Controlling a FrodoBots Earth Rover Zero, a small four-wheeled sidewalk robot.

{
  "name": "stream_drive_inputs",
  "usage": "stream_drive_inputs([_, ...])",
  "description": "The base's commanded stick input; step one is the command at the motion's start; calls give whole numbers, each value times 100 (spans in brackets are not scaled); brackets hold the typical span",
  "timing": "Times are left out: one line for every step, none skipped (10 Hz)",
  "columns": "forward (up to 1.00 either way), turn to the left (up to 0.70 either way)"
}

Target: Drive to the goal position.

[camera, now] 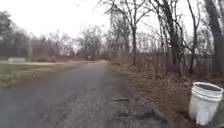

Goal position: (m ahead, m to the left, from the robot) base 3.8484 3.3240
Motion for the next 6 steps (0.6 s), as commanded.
stream_drive_inputs([100, 0])
stream_drive_inputs([100, 9])
stream_drive_inputs([100, 20])
stream_drive_inputs([100, 32])
stream_drive_inputs([100, 36])
stream_drive_inputs([100, 24])
